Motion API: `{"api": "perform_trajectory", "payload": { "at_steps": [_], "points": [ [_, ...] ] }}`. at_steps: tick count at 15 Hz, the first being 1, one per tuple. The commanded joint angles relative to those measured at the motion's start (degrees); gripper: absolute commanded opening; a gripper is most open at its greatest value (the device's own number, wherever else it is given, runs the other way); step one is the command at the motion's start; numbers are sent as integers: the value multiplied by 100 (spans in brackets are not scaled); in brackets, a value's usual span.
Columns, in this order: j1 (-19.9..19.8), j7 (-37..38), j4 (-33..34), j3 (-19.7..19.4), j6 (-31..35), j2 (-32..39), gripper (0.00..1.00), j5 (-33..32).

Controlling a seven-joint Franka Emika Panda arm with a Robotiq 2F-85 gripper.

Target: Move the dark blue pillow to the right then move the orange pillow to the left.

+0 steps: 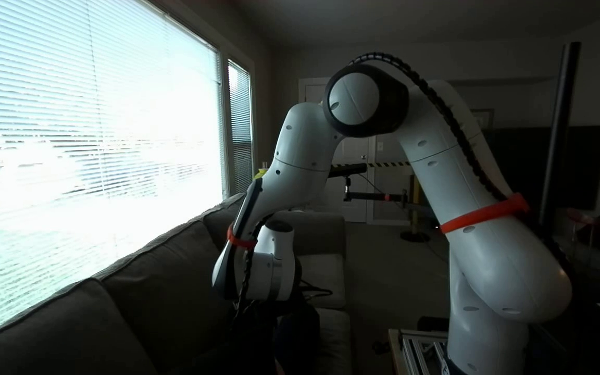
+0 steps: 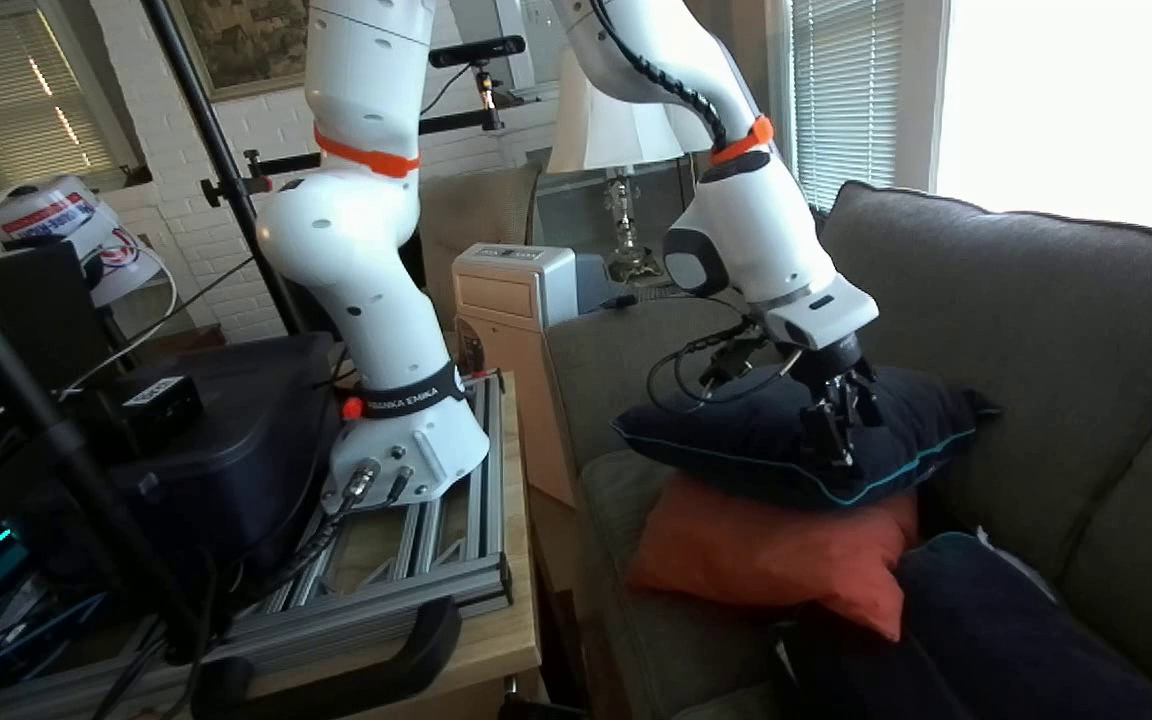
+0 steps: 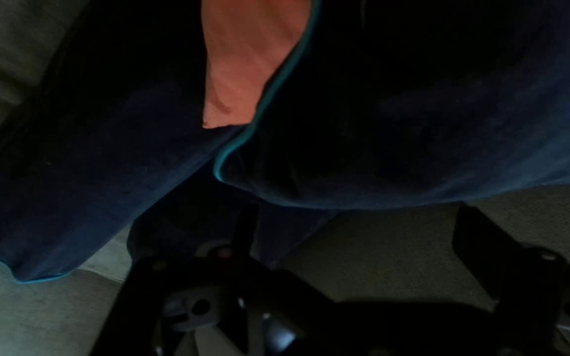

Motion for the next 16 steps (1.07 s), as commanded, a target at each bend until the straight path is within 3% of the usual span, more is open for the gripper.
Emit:
{"api": "perform_trajectory", "payload": {
  "at_steps": [1,2,8,9,13,14,15,16],
  "points": [
    [321,474,44,-409,-135,282,100,268],
    [303,1321,-105,-504,-153,286,100,-494],
    [387,2786,-43,-666,-354,431,100,-1330],
    [371,2511,56,-566,-380,472,100,-932],
    [273,2585,124,-380,-590,442,100,-988],
    [200,2552,132,-283,-647,441,75,-995],
    [210,2544,128,-275,-721,430,75,-1012],
    [216,2539,125,-264,-774,432,66,-1022]
  ]
}}
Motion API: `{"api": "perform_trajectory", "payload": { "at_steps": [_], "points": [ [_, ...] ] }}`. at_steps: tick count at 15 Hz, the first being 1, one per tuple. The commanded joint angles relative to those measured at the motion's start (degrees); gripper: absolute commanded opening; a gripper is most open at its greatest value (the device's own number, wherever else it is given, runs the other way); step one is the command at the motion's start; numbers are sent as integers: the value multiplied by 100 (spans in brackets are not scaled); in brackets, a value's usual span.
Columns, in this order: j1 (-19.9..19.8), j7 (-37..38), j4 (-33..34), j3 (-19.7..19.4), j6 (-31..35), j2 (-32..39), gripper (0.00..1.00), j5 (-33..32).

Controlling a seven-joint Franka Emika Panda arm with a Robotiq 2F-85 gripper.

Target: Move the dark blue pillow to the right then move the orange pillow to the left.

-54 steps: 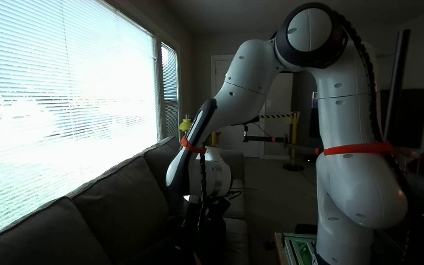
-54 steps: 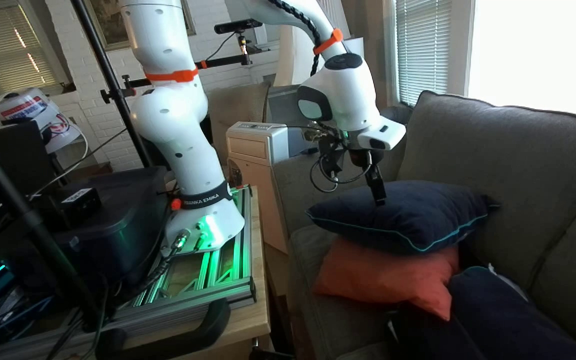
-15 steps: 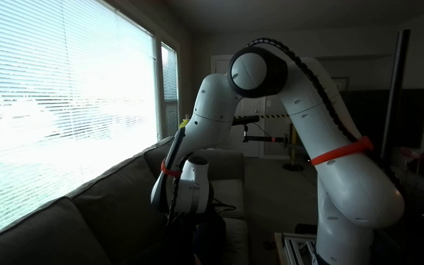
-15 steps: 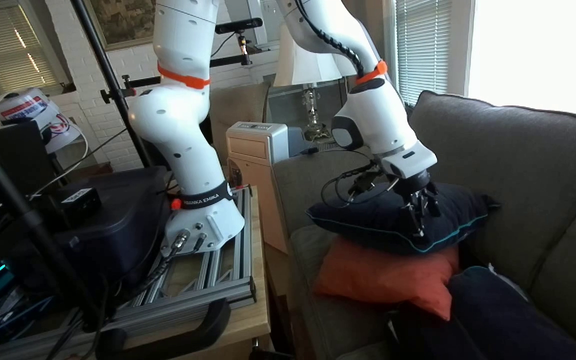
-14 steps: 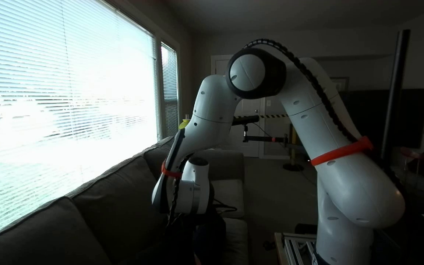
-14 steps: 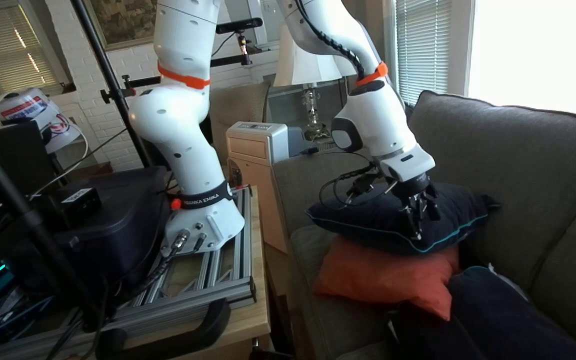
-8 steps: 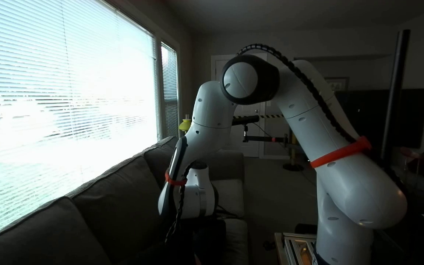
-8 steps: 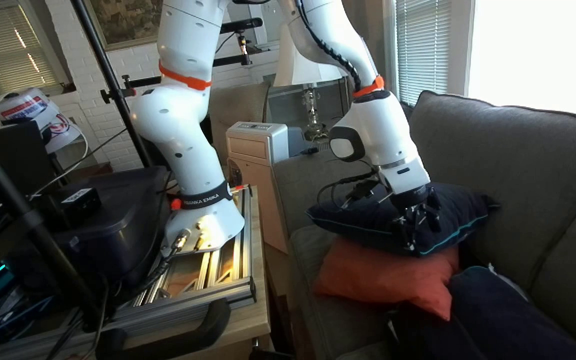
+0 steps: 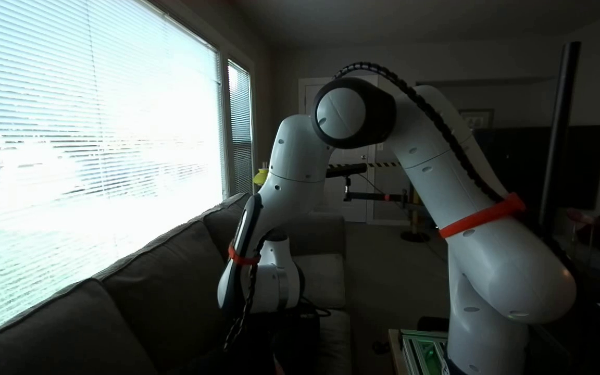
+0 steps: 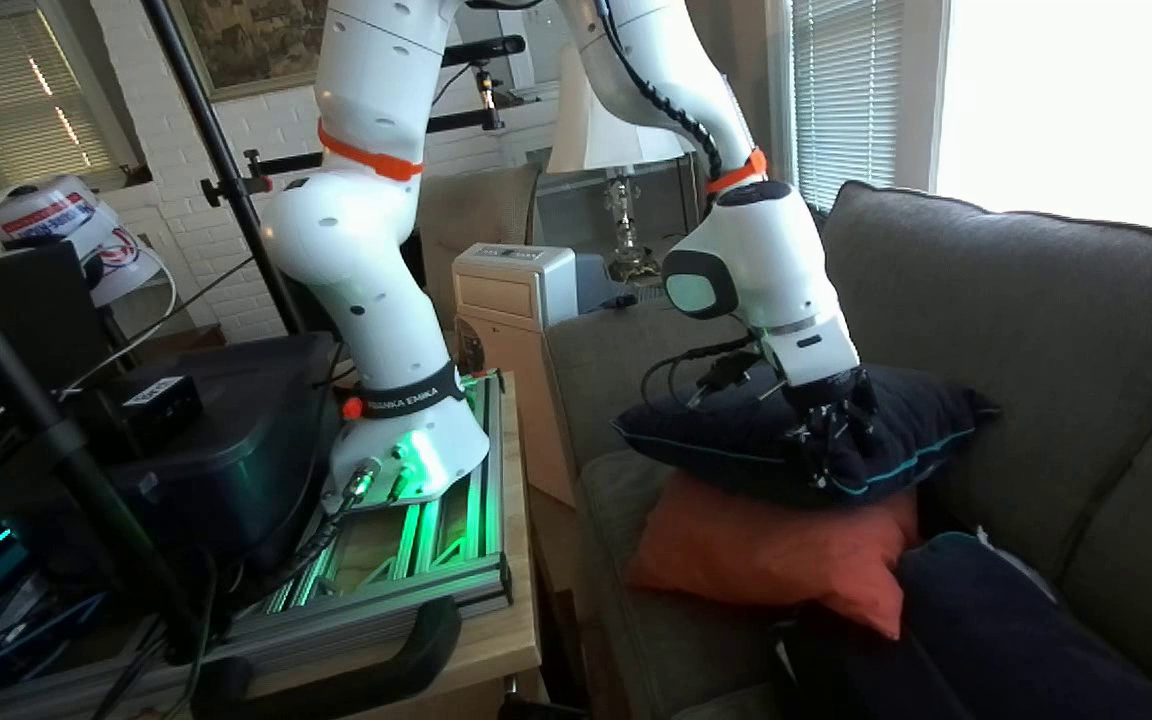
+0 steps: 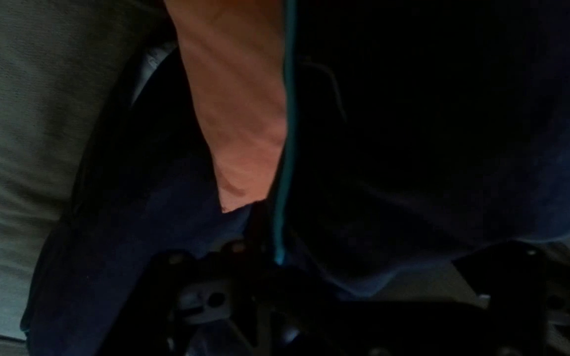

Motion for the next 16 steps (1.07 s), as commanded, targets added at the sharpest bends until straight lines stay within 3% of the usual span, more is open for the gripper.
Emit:
{"api": "perform_trajectory", "payload": {
  "at_steps": [1,8,13,16],
  "points": [
    [-103,-1,90,156,-353,49,58,8],
    [-74,-73,93,33,-958,-311,4,-111],
    [-260,-447,171,107,-2045,-898,4,-161],
    [-166,-566,235,-41,-2461,-1104,4,-349]
  ]
}}
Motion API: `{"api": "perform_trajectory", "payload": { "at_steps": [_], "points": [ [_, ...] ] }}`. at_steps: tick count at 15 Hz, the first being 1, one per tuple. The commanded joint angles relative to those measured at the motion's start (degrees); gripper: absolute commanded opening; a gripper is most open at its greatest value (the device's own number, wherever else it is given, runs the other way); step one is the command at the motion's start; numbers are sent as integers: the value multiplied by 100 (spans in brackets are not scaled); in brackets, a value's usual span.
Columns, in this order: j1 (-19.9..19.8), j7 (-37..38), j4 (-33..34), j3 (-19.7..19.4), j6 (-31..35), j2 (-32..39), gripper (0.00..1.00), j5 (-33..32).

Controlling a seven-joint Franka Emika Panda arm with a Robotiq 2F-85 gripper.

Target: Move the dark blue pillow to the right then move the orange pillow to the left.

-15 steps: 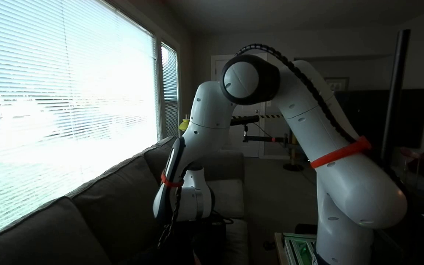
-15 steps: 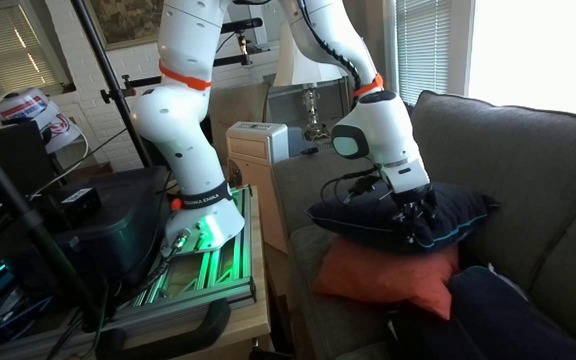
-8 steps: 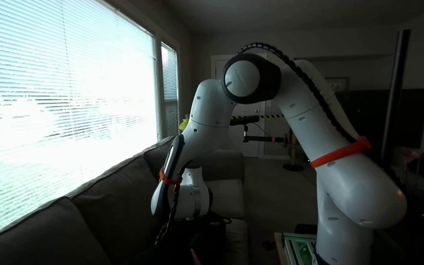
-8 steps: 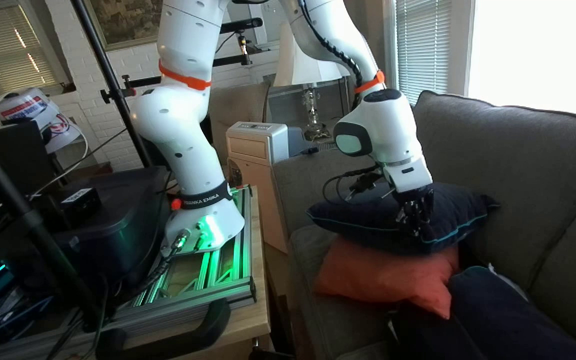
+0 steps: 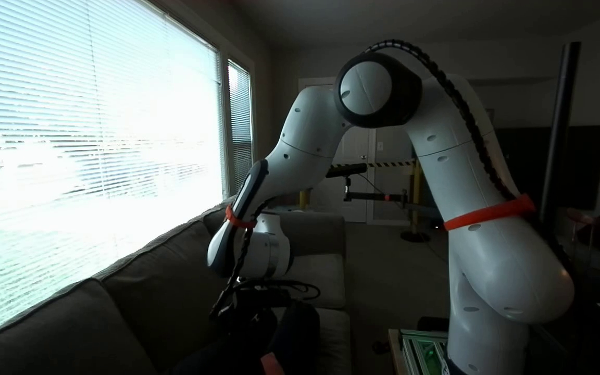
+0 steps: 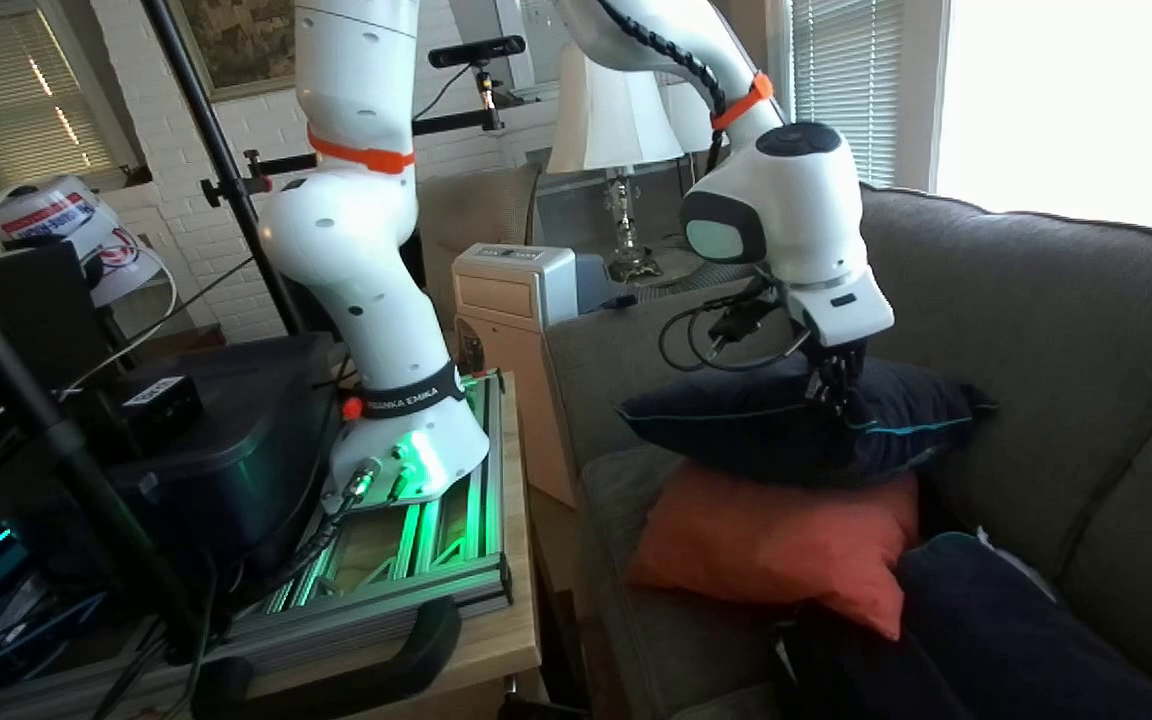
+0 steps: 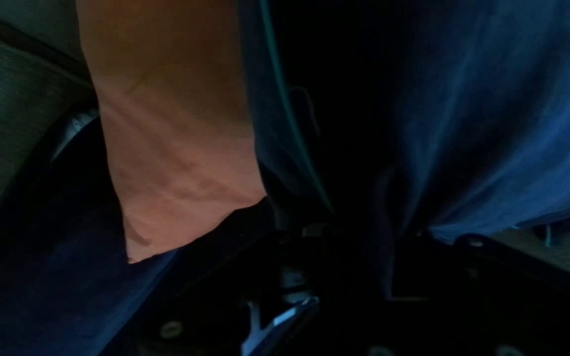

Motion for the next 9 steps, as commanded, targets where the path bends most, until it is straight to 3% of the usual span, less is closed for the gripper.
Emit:
{"api": "perform_trajectory", "payload": {
  "at_steps": [1,9],
  "points": [
    [-12,-110,51,-80,-573,-319,4,-327],
    [-293,-466,663,26,-1183,-560,4,-483]
  ]
}}
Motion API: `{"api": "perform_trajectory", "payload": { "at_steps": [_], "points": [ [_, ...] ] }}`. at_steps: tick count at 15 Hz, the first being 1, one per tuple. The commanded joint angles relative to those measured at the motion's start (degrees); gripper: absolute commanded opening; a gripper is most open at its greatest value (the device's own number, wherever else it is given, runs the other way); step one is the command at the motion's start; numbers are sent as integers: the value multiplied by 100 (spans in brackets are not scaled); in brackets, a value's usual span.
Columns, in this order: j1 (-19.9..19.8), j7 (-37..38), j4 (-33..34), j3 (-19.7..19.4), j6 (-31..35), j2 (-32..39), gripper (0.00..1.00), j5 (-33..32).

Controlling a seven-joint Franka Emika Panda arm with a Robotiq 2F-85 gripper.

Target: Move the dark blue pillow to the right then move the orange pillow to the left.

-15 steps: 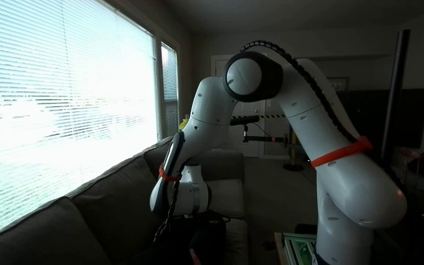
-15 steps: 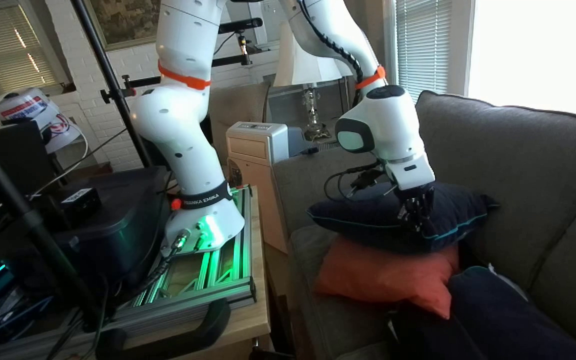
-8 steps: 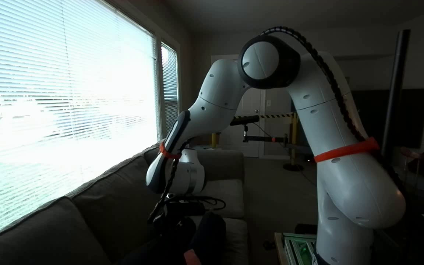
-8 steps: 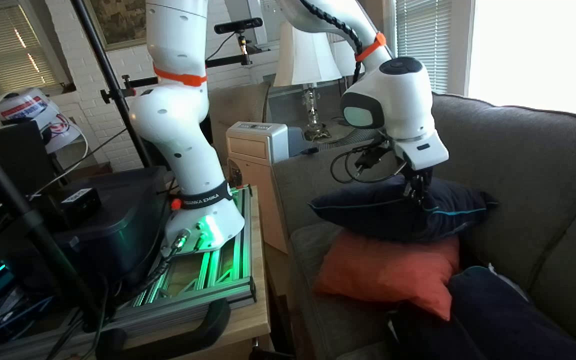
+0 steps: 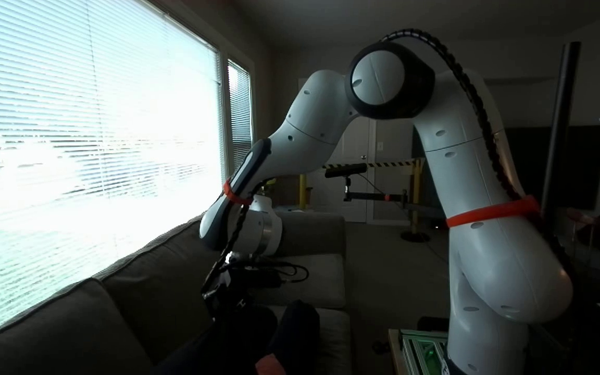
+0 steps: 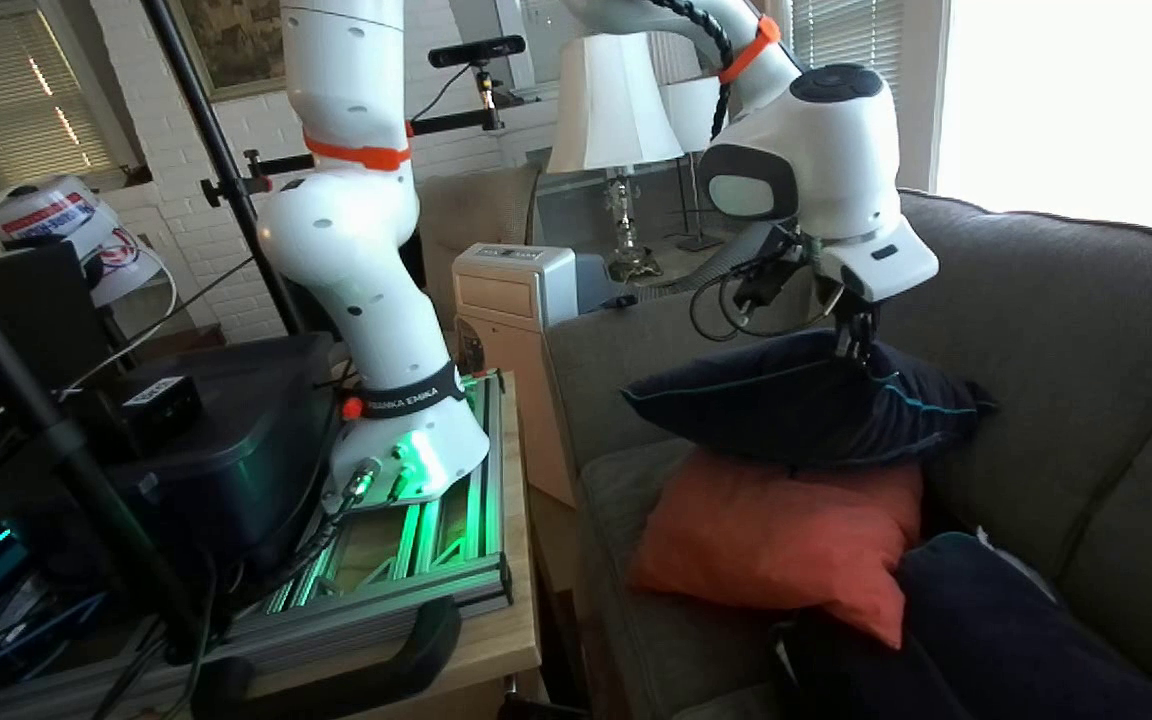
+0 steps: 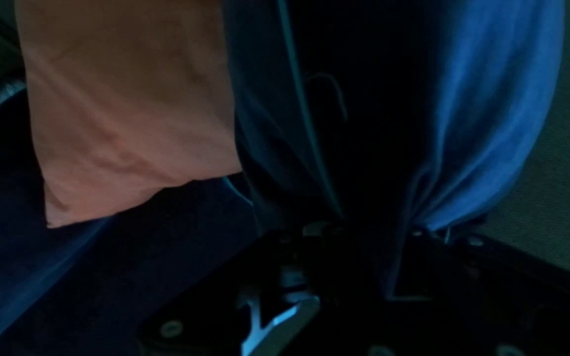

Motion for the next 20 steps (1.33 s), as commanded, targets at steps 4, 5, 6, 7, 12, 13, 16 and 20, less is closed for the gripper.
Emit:
{"api": "perform_trajectory", "payload": {
  "at_steps": [4,5,6,7,12,13,16,20],
  "points": [
    [-270,-3,608,60,-195,-169,4,-350],
    [-281,0,687,66,-131,-164,4,-347],
    [-291,9,762,65,-97,-154,4,-361],
    [-299,20,830,57,-46,-156,4,-372],
    [-332,136,1114,-58,177,-194,4,-640],
    [-344,181,1171,-101,257,-199,4,-730],
    [-398,420,1314,-258,431,-224,4,-1090],
    [-373,1164,1512,-715,527,-230,4,-2163]
  ]
}}
